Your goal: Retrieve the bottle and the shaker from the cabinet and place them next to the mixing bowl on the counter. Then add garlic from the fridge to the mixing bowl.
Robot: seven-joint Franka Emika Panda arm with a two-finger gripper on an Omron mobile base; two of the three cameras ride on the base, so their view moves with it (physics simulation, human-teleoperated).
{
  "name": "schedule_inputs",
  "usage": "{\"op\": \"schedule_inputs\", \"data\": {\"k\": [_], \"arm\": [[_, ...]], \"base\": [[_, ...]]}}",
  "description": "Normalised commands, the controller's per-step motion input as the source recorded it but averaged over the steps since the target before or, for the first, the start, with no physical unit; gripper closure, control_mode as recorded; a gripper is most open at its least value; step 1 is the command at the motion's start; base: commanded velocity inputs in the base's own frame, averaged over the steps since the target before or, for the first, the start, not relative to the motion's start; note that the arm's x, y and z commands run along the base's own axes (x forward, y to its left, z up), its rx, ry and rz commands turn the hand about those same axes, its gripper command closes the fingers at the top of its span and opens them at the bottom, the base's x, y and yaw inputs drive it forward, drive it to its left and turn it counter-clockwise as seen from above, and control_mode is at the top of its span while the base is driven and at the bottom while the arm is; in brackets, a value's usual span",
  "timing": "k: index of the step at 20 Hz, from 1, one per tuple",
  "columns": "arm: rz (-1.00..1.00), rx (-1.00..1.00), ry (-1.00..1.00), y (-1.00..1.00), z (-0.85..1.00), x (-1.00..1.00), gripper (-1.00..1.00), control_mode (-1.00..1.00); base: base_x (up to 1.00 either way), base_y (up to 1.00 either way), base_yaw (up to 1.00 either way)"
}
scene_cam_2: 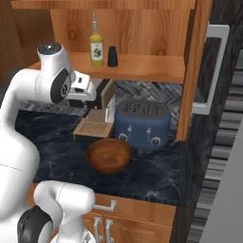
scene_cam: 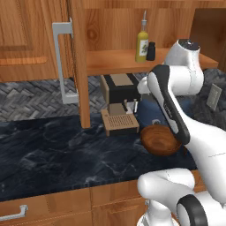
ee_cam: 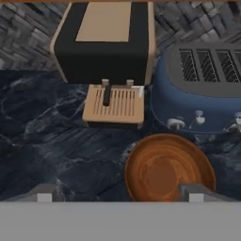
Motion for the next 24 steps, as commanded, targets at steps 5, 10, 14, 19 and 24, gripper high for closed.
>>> {"op": "schedule_inputs", "data": {"k": [5,10,14,19,24], "arm": [[0.0,0.0,-0.36,0.0,1.0,-0.12,-1.0,-1.0],[-0.08,0.0,-0.25,0.0,0.92,0.02,-1.0,-1.0],[-0.17,0.0,-0.12,0.0,0.54,0.2,-1.0,-1.0],[-0.1,0.0,-0.25,0.0,0.05,0.05,-1.0,-1.0],[0.0,0.0,-0.07,-0.05,0.0,0.0,-1.0,-1.0]], "base": [[0.0,0.0,0.0],[0.0,0.0,0.0],[0.0,0.0,0.0],[0.0,0.0,0.0],[0.0,0.0,0.0]]}}
